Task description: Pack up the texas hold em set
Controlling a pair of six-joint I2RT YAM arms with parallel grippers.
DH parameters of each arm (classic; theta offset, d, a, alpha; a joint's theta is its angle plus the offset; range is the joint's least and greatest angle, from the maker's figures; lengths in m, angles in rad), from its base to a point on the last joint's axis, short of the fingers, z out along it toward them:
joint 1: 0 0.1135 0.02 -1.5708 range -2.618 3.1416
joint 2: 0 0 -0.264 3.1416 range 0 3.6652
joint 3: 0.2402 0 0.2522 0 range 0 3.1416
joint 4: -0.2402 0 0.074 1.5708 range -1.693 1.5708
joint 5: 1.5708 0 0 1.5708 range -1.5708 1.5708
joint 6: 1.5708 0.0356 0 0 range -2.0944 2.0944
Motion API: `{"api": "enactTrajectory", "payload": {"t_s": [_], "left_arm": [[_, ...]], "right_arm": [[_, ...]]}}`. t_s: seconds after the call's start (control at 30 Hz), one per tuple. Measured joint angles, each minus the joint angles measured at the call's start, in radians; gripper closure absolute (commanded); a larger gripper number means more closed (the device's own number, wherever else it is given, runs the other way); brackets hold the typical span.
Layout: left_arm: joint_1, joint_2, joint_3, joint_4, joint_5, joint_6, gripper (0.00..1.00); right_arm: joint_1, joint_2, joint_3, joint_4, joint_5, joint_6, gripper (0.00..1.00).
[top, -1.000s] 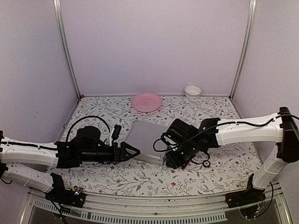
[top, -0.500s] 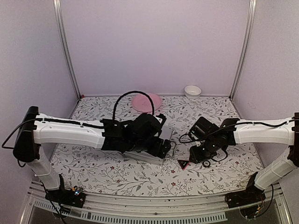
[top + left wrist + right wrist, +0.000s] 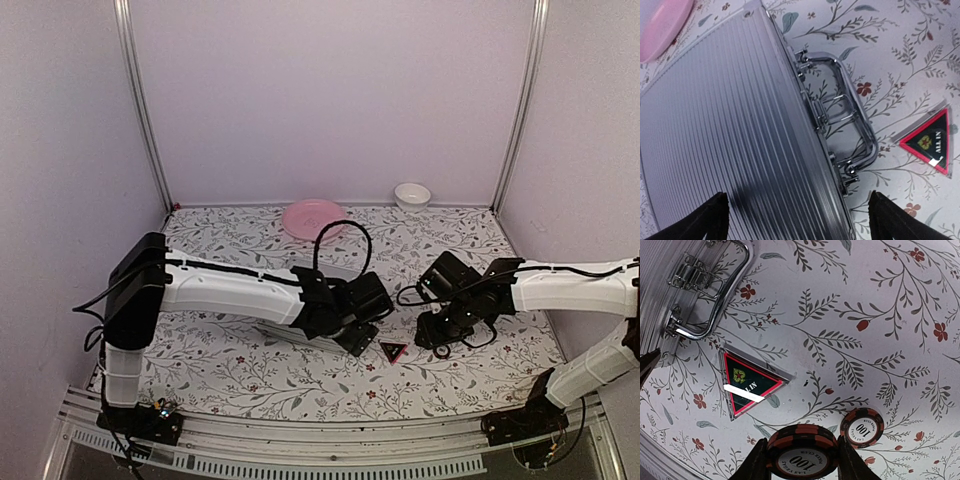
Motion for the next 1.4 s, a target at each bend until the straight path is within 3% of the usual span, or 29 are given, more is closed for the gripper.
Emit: {"api": "enactTrajectory", "payload": {"t_s": [0.57, 0.97, 1.4], "left_arm": [[-0.024, 0.063, 0.117, -0.262, -0.219, -0.001, 0.03], [-0.001, -0.102, 0.097, -0.368, -0.36, -0.026, 0.03], [0.135, -0.312, -0.056, -0.366, -0.488, -0.043, 0.03]], "right_arm": [[-0.005, -0.012, -0.021, 0.04, -0.011, 0.001, 0.67], [-0.005, -0.01, -0.017, 0.043, -0.031, 0.001, 0.67], [-0.005, 0.022, 0.016, 0.047, -0.047, 0.012, 0.67]]}}
